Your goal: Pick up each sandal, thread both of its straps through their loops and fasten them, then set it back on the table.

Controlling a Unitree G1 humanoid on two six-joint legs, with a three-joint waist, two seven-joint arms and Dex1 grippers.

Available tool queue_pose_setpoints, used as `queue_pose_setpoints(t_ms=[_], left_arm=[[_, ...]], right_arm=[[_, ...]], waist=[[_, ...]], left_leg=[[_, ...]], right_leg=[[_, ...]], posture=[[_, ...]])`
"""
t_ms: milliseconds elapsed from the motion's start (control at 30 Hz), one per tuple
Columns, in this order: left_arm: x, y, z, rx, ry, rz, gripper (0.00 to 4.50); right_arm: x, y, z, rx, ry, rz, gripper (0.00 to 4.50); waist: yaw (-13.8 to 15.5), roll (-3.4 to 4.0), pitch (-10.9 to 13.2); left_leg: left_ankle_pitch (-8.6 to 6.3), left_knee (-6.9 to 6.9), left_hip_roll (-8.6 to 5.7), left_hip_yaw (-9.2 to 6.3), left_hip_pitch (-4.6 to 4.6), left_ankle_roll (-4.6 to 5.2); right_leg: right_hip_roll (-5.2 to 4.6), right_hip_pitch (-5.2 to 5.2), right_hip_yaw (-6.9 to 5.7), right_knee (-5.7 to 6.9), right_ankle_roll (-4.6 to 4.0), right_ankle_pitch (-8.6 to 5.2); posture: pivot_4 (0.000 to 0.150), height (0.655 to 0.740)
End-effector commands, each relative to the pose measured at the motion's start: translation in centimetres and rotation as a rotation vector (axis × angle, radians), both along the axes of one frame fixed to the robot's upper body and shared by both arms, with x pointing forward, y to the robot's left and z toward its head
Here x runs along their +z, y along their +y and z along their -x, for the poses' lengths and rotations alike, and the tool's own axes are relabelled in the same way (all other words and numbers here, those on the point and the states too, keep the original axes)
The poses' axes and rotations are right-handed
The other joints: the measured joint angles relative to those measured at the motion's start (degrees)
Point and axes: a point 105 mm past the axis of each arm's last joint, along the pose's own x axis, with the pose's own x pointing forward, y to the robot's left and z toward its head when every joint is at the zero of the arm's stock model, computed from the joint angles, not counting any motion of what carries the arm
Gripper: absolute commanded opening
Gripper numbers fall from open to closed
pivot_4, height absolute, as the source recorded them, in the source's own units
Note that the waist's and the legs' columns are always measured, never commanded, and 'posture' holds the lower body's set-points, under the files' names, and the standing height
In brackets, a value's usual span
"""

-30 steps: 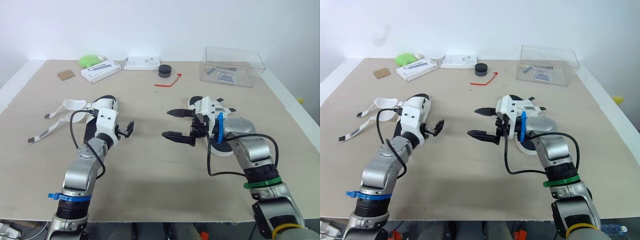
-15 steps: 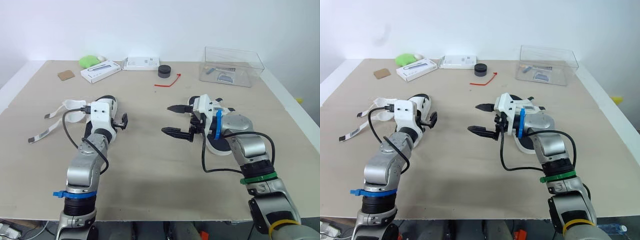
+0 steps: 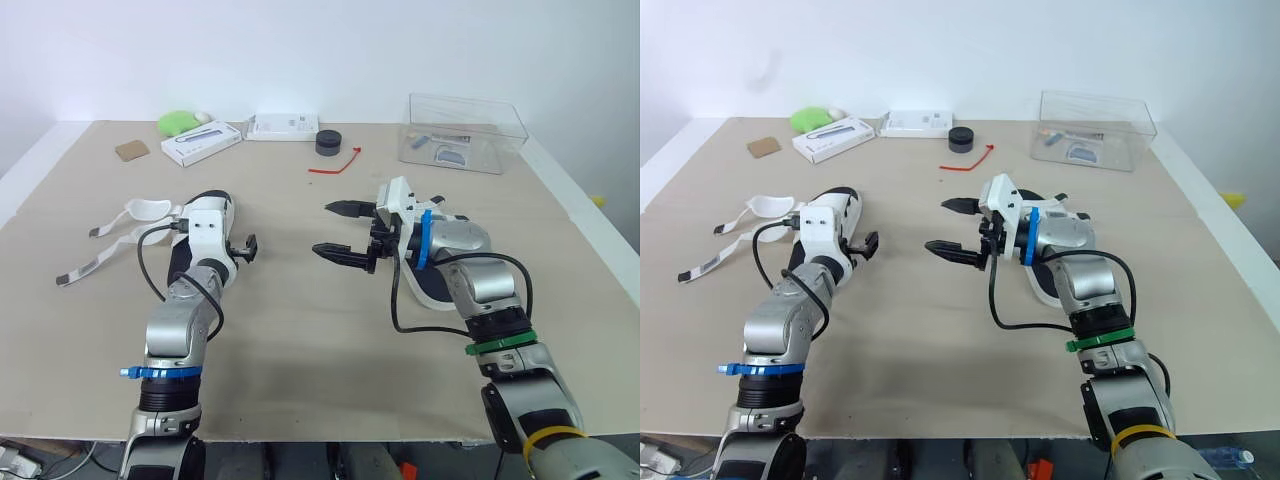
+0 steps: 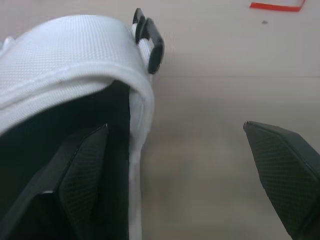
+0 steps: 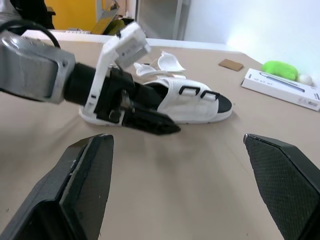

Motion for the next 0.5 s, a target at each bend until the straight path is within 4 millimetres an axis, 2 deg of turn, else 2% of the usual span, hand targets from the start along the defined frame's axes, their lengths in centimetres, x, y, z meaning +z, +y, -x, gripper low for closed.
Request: queue_pose_setpoints(t_ms=[33,200,300,500], left_arm=[[1.2,-0.1,-0.8,-0.019,-0.057,-0.012,4.5],[1.6,-0.3,-1.7,-0.039,-0.075,-0.025,4.5],[1.2,0.2,-2.1,-0.041,-0.058,-0.051,3.69],[0.9,1.2,-2.5,-0.046,-0.047,-0.015,1.01]], right_arm=[[1.5,0.2,0.0,0.004,-0.064,-0.02,4.47],[1.4,0.3,-0.2,-0.002,-0.073,-0.015,4.47],[1.2,0.2,-0.2,-0.004,-0.082,-0.003,4.5],[1.2,0.1,-0.2,-0.002,-0.077,0.005,4.5]], waist=[[0.0,0.0,0.0],[0.0,0.0,0.0],[-0.01,0.0,0.0],[-0.01,0.0,0.0]], left_leg=[[0.0,0.0,0.0,0.0,0.0,0.0],[0.01,0.0,0.0,-0.01,-0.01,-0.02],[0.01,-0.02,0.0,0.0,-0.01,-0.02],[0.03,-0.03,0.0,-0.01,0.0,-0.05]], right_leg=[[0.0,0.0,0.0,0.0,0.0,0.0],[-0.01,-0.01,-0.02,0.0,0.0,0.0],[-0.02,-0.01,-0.01,0.0,0.0,0.0],[-0.03,-0.01,-0.02,0.01,0.0,0.0]], posture=[[0.15,0.74],[0.15,0.74],[0.15,0.74],[0.15,0.74]])
